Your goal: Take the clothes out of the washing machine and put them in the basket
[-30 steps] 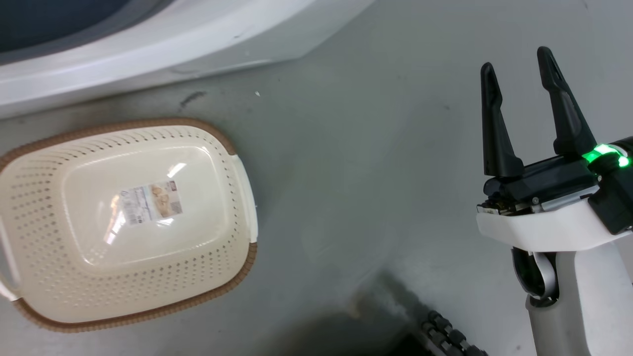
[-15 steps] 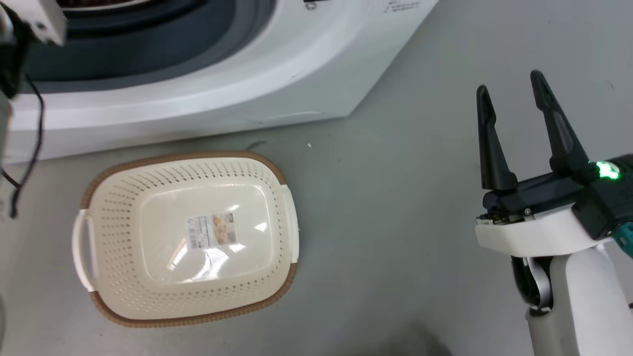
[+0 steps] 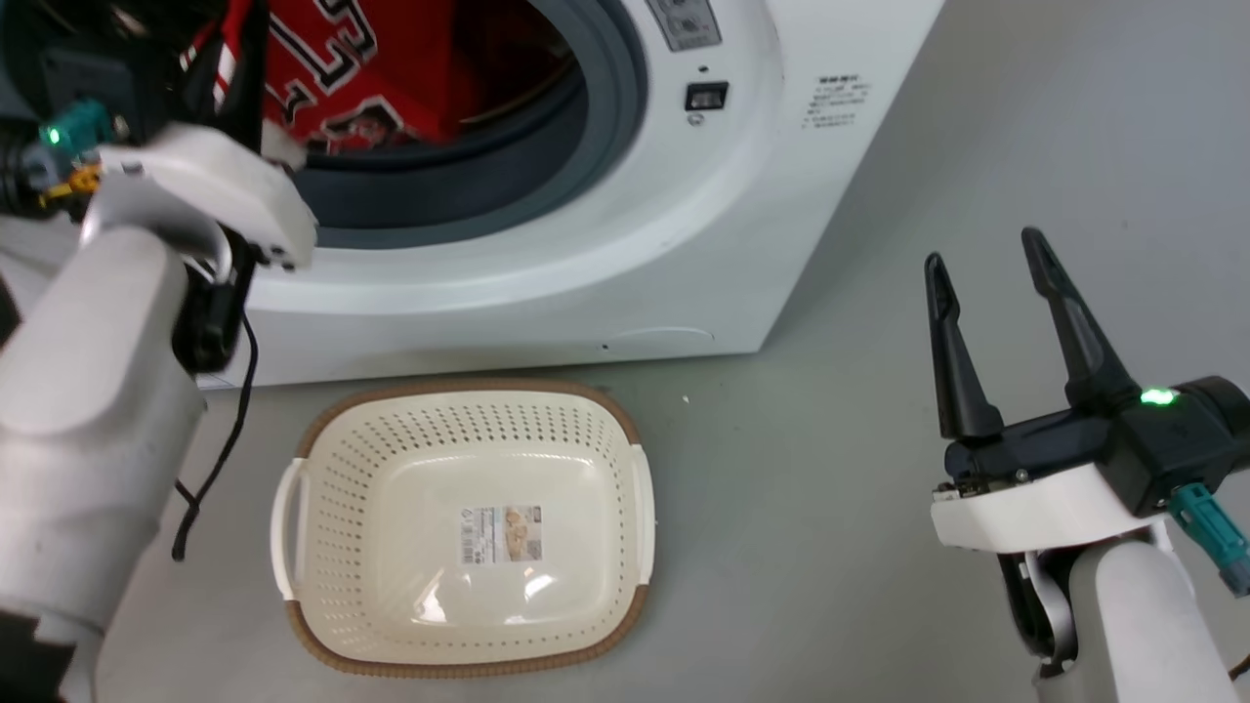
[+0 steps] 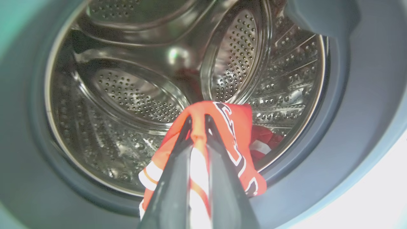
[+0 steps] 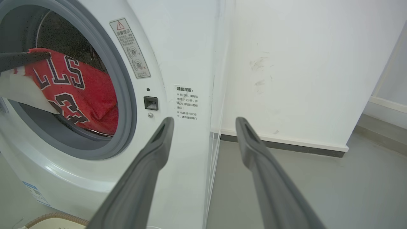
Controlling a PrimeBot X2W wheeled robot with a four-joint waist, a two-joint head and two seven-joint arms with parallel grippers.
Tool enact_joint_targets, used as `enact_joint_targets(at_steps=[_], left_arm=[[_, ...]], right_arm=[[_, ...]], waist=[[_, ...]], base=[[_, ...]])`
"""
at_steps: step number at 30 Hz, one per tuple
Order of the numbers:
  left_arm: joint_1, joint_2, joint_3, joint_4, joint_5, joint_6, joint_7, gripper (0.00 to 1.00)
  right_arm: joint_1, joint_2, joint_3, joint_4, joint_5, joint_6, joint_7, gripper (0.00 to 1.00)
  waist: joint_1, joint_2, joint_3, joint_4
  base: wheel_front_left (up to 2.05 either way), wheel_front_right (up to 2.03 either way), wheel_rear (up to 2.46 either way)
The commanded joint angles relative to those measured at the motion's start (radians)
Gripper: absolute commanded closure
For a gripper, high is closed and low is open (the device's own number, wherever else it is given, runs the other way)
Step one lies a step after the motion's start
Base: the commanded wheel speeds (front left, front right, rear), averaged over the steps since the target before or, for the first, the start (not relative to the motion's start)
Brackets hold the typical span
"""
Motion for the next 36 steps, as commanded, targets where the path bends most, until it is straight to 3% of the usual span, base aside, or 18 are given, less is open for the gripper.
enact_joint_targets(at_steps=[1, 11, 22, 29, 36], left_arm=[[0.028, 0.003, 0.018, -0.042, 0.016, 0.014, -0.005, 1.0], [0.355, 0.038, 0.151, -0.452, 0.111, 0.11, -0.005, 1.0], [0.615, 0.129, 0.205, -0.818, 0.122, 0.225, 0.022, 1.0], [0.723, 0.148, 0.173, -0.853, 0.083, 0.236, 0.084, 1.0], [0.714, 0.108, 0.116, -0.68, 0.073, 0.183, 0.079, 1.0]], right_arm=[[0.017, 0.001, 0.0, 0.006, -0.005, -0.001, -0.002, 0.0], [0.069, 0.001, 0.014, 0.029, -0.004, -0.001, -0.002, 0.0], [0.096, 0.001, 0.005, 0.041, 0.016, -0.001, -0.002, 0.0], [0.08, 0.001, 0.007, 0.036, 0.032, -0.001, -0.002, 0.0], [0.051, 0.001, 0.006, 0.033, 0.033, -0.001, -0.002, 0.0]], waist=[[0.0003, 0.0, -0.042, 0.032], [0.0003, 0.0, -0.133, 0.062], [0.0003, 0.0, -0.183, 0.065], [0.0003, 0.0, -0.161, 0.053], [0.0003, 0.0, -0.096, 0.027]], base=[[0.0, 0.0, 0.0], [0.0, 0.0, 0.0], [0.0, 0.0, 0.0], [0.0, 0.0, 0.0], [0.0, 0.0, 0.0]])
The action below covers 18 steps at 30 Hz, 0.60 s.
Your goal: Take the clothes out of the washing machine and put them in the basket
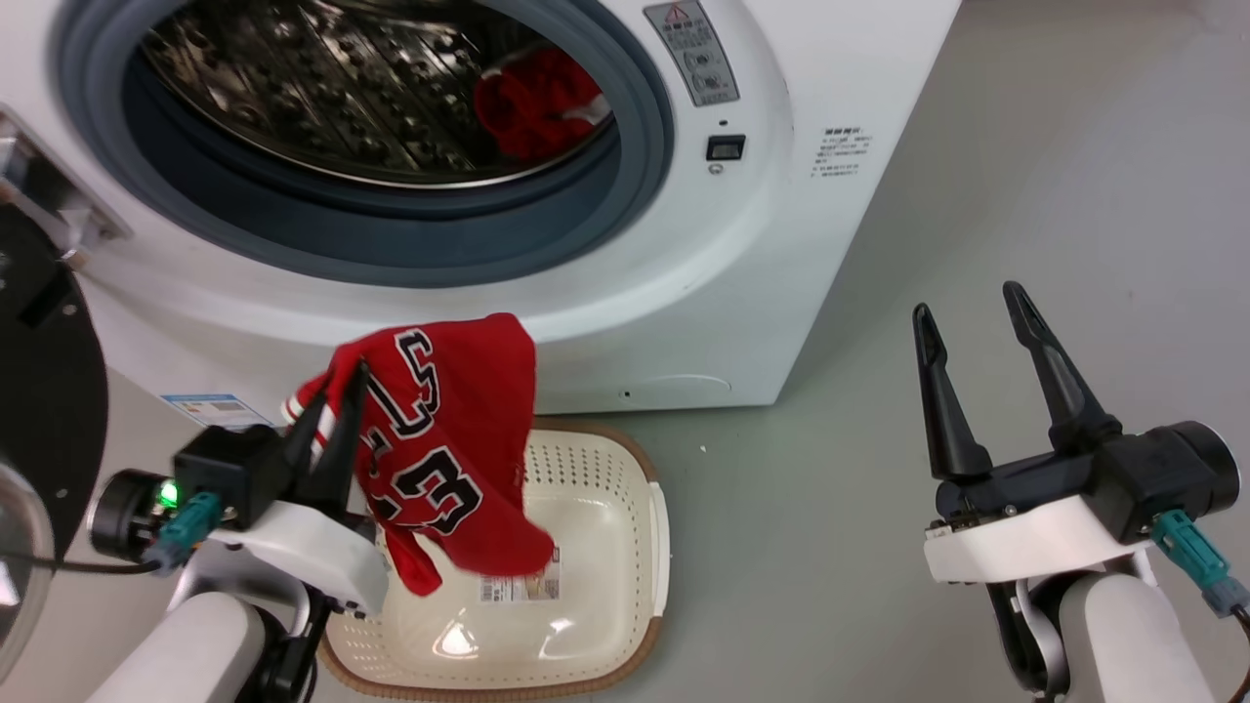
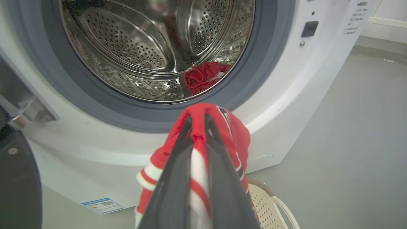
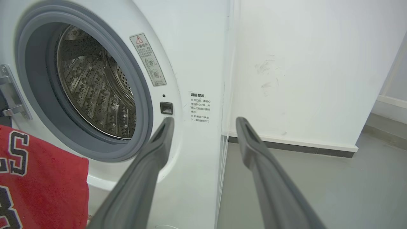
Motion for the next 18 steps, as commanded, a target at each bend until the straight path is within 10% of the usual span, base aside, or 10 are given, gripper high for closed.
enact_joint_targets(at_steps=[1, 18], left_arm=[[-0.025, -0.011, -0.011, 0.045, 0.004, -0.015, -0.009, 1.0], [-0.334, -0.183, -0.15, 0.795, 0.066, -0.228, -0.035, 1.0]], right_arm=[[-0.02, 0.002, 0.001, -0.001, 0.002, -0.001, -0.002, 0.0], [-0.132, 0.002, -0.022, -0.061, 0.013, -0.001, -0.002, 0.0]], waist=[[0.0001, 0.0, 0.031, -0.018], [0.0001, 0.0, 0.329, -0.121]], base=[[0.0, 0.0, 0.0], [0.0, 0.0, 0.0]])
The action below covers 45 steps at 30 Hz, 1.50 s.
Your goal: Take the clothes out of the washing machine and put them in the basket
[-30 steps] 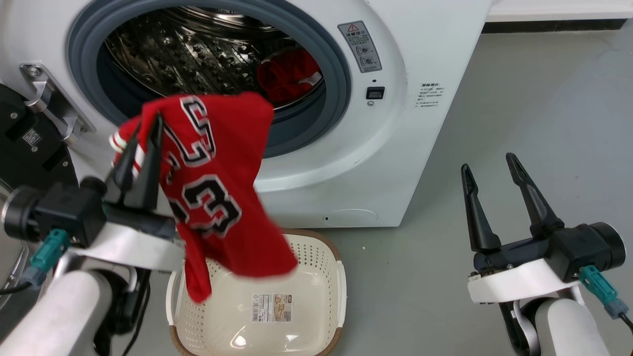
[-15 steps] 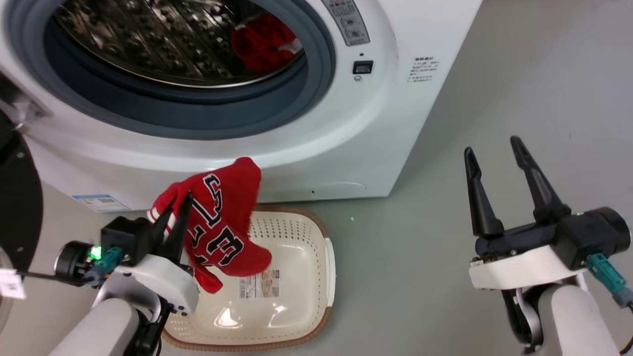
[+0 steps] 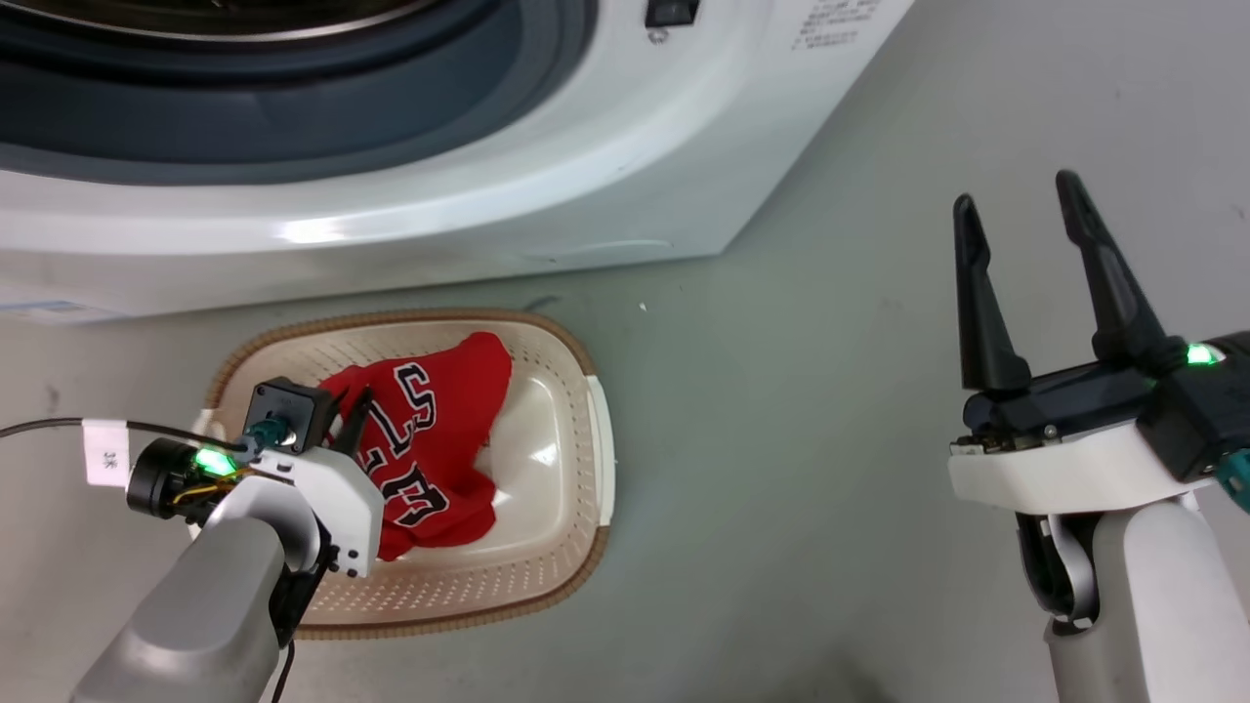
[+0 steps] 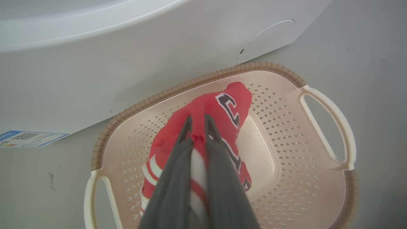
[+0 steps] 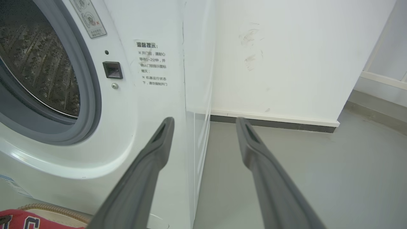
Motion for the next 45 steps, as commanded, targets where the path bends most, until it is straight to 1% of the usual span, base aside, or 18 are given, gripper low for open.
enact_joint_targets(at_steps=[1, 7, 8, 10, 12, 13, 16, 17, 18, 20, 23, 28, 33, 38, 40, 45], left_arm=[[-0.038, -0.016, -0.005, 0.053, 0.009, -0.011, -0.011, 1.0], [-0.126, -0.059, -0.017, 0.229, 0.011, -0.044, -0.027, 1.0], [-0.126, -0.059, -0.017, 0.229, 0.011, -0.044, -0.027, 1.0], [-0.158, -0.078, -0.007, 0.3, -0.002, -0.054, -0.034, 1.0], [-0.164, -0.083, -0.004, 0.321, -0.004, -0.053, -0.036, 1.0], [-0.184, -0.096, -0.006, 0.372, -0.006, -0.06, -0.043, 1.0], [-0.199, -0.106, -0.006, 0.403, -0.008, -0.064, -0.051, 1.0], [-0.2, -0.111, -0.005, 0.411, -0.009, -0.064, -0.054, 0.72], [-0.199, -0.116, -0.002, 0.421, -0.011, -0.059, -0.053, 0.0], [-0.199, -0.126, 0.001, 0.429, -0.01, -0.054, -0.056, 0.0], [-0.189, -0.132, 0.01, 0.428, -0.014, -0.06, -0.06, 0.0], [-0.142, -0.123, 0.057, 0.339, -0.01, -0.042, -0.06, 0.0], [-0.069, -0.116, 0.126, 0.21, 0.015, -0.025, -0.059, 0.0], [0.02, -0.118, 0.219, 0.035, 0.078, 0.008, -0.059, 0.0], [0.051, -0.118, 0.258, -0.033, 0.106, 0.014, -0.059, 0.0], [0.096, -0.126, 0.354, -0.183, 0.161, 0.006, -0.059, 0.0]], right_arm=[[-0.022, 0.002, -0.004, -0.009, 0.01, -0.001, -0.002, 0.0], [-0.045, 0.002, 0.0, -0.024, 0.026, -0.001, -0.002, 0.0], [-0.045, 0.002, 0.0, -0.024, 0.026, -0.001, -0.002, 0.0], [-0.051, 0.002, 0.002, -0.028, 0.03, -0.001, -0.002, 0.0], [-0.053, 0.002, 0.001, -0.028, 0.03, -0.001, -0.002, 0.0], [-0.055, 0.002, -0.001, -0.027, 0.038, -0.001, -0.002, 0.0], [-0.06, 0.002, -0.001, -0.028, 0.043, -0.001, -0.002, 0.0], [-0.06, 0.002, 0.0, -0.027, 0.043, -0.001, -0.002, 0.0], [-0.059, 0.002, 0.001, -0.025, 0.042, -0.001, -0.002, 0.0], [-0.057, 0.002, 0.004, -0.019, 0.038, -0.001, -0.002, 0.0], [-0.058, 0.002, 0.003, -0.009, 0.033, -0.001, -0.002, 0.0], [-0.052, 0.002, -0.005, 0.0, 0.03, -0.001, -0.002, 0.0], [-0.028, 0.002, -0.002, 0.014, 0.022, -0.001, -0.002, 0.0], [-0.008, 0.002, -0.018, 0.025, 0.028, -0.001, -0.002, 0.0], [-0.002, 0.002, -0.023, 0.028, 0.028, -0.001, -0.002, 0.0], [0.005, 0.001, -0.026, 0.022, 0.022, -0.001, -0.002, 0.0]], waist=[[-0.0001, 0.0, 0.063, -0.034], [-0.0001, 0.0, 0.132, -0.064], [-0.0001, 0.0, 0.132, -0.064], [-0.0001, 0.0, 0.157, -0.073], [-0.0001, 0.0, 0.163, -0.075], [-0.0001, 0.0, 0.178, -0.081], [-0.0001, 0.0, 0.183, -0.083], [-0.0001, 0.0, 0.182, -0.082], [-0.0001, 0.0, 0.179, -0.08], [-0.0001, 0.0, 0.168, -0.076], [-0.0001, 0.0, 0.14, -0.069], [-0.0001, 0.0, 0.079, -0.047], [-0.0001, 0.0, 0.012, -0.021], [-0.0001, 0.0, -0.048, -0.001], [-0.0001, 0.0, -0.061, 0.002], [-0.0001, 0.0, -0.07, 0.0]], base=[[0.0, 0.0, 0.0], [0.0, 0.0, 0.0], [0.0, 0.0, 0.0], [0.0, 0.0, 0.0], [0.0, 0.0, 0.0], [0.0, 0.0, 0.0], [0.0, 0.0, 0.0], [0.0, 0.0, 0.0], [0.0, 0.0, 0.0], [0.0, 0.0, 0.0], [0.0, 0.0, 0.0], [0.0, 0.0, 0.0], [0.0, 0.0, 0.0], [0.0, 0.0, 0.0], [0.0, 0.0, 0.0], [0.0, 0.0, 0.0]])
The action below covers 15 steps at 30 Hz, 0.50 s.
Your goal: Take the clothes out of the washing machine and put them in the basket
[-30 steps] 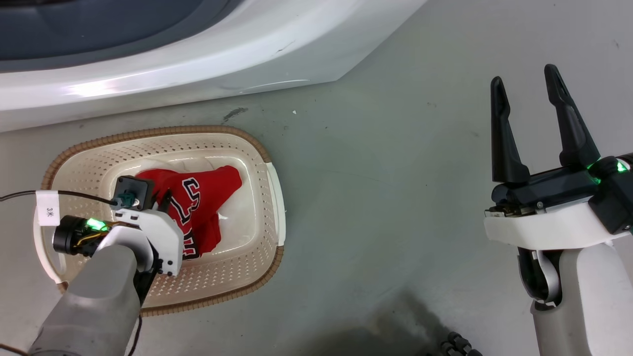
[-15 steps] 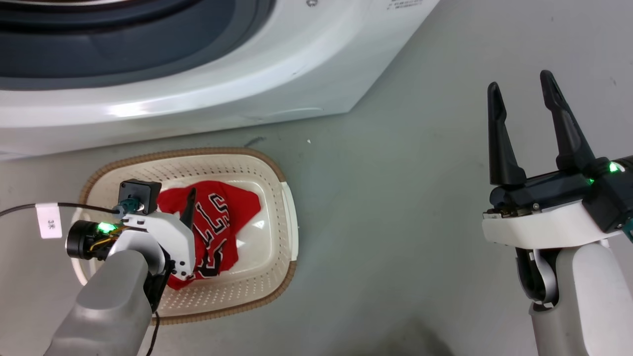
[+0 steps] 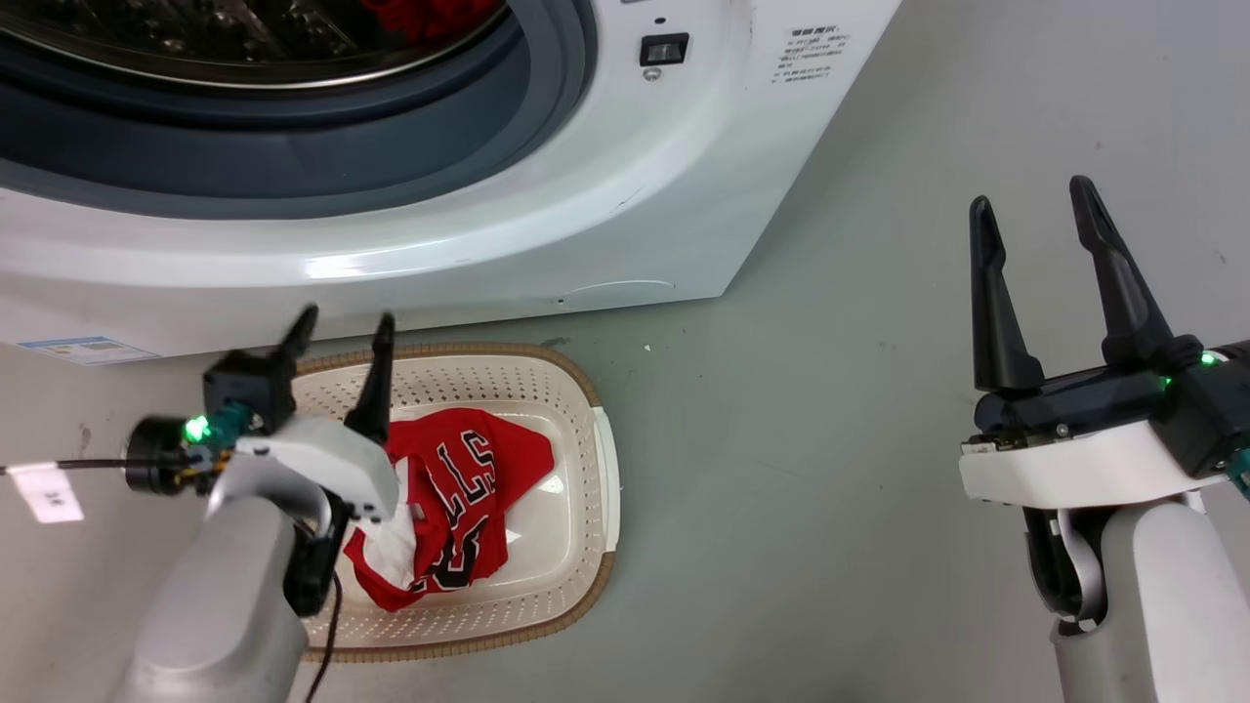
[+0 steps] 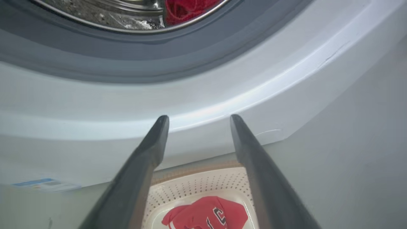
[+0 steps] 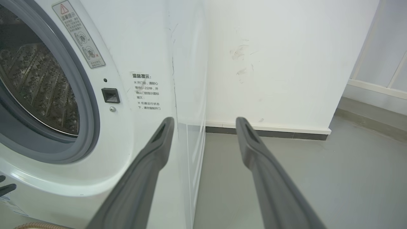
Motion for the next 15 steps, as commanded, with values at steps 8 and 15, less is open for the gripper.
enact_joint_targets(at_steps=[8, 15], left_arm=[[-0.096, 0.049, 0.113, -0.172, 0.071, -0.028, -0.002, 0.0], [-0.323, 0.127, 0.133, -0.191, 0.05, -0.071, 0.103, 0.0]], right_arm=[[0.007, 0.002, 0.0, -0.012, 0.014, -0.001, -0.002, 0.0], [0.0, 0.002, -0.001, -0.027, 0.04, -0.001, -0.002, 0.0]], waist=[[0.0001, 0.0, 0.053, -0.038], [0.0001, 0.0, 0.139, -0.082]], base=[[0.0, 0.0, 0.0], [0.0, 0.0, 0.0]])
